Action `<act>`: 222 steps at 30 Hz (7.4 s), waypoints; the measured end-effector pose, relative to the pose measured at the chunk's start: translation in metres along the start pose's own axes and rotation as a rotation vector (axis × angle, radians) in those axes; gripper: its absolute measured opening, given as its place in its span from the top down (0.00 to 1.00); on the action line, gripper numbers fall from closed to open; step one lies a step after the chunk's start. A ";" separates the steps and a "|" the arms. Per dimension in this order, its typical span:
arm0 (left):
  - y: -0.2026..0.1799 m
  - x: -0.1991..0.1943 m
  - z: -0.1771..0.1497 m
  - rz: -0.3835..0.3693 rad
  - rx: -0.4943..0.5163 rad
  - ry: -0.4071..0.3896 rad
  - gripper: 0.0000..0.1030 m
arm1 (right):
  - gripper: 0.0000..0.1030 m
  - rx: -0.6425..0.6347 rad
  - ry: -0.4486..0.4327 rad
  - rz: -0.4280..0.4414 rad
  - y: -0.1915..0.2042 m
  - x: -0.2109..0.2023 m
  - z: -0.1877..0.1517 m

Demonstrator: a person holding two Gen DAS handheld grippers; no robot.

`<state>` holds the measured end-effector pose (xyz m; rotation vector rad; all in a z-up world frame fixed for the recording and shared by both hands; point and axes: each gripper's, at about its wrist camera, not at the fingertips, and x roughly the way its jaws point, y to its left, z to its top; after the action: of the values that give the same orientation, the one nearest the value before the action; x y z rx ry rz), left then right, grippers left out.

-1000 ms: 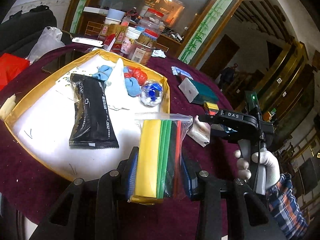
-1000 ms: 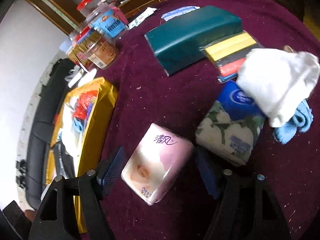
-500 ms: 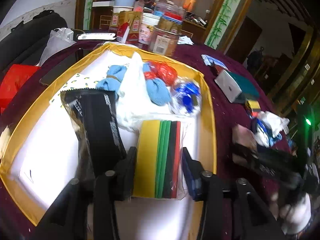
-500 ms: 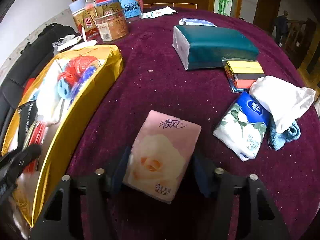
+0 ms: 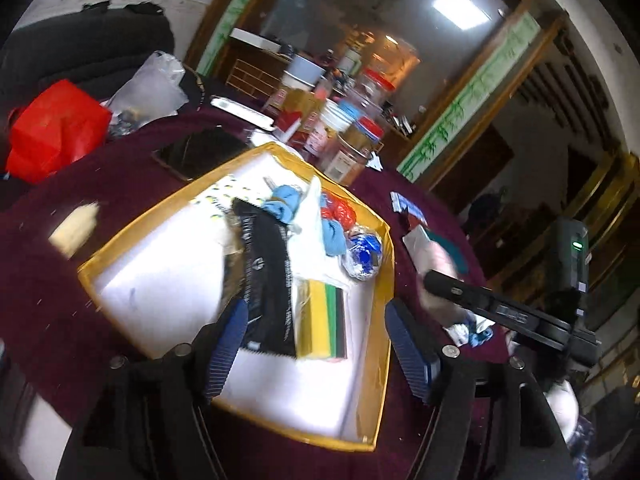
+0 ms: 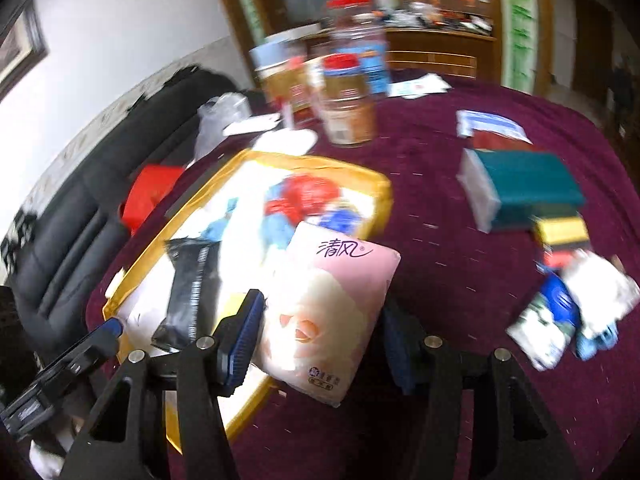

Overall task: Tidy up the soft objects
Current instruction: 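Drop the striped packet in the tray while right gripper carries the pink tissue pack there, then return to the pile and grasp a white cloth with the right gripper, then grasp blue Vinda tissue pack with left gripper, drop it in tray while right carries white cloth, then release the white cloth into the tray with the right gripper, then reach the right gripper to the brown knitted ball beside the blue cloth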

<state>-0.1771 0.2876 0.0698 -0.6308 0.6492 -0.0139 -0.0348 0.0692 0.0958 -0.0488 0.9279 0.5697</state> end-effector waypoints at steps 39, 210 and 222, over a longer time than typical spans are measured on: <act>-0.114 0.008 -0.055 -0.172 0.259 0.142 0.11 | 0.31 0.462 -0.171 -0.190 -0.244 -0.091 -0.055; -0.141 0.060 -0.098 -0.214 0.327 0.410 0.11 | 0.35 0.474 -0.138 -0.165 -0.299 -0.056 -0.041; -0.199 0.106 -0.075 -0.223 0.424 0.399 0.11 | 0.59 0.417 -0.060 -0.146 -0.292 -0.045 -0.072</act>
<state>-0.0987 0.0631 0.0742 -0.2847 0.9245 -0.4838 0.0320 -0.2199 0.0281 0.2724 0.9602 0.2333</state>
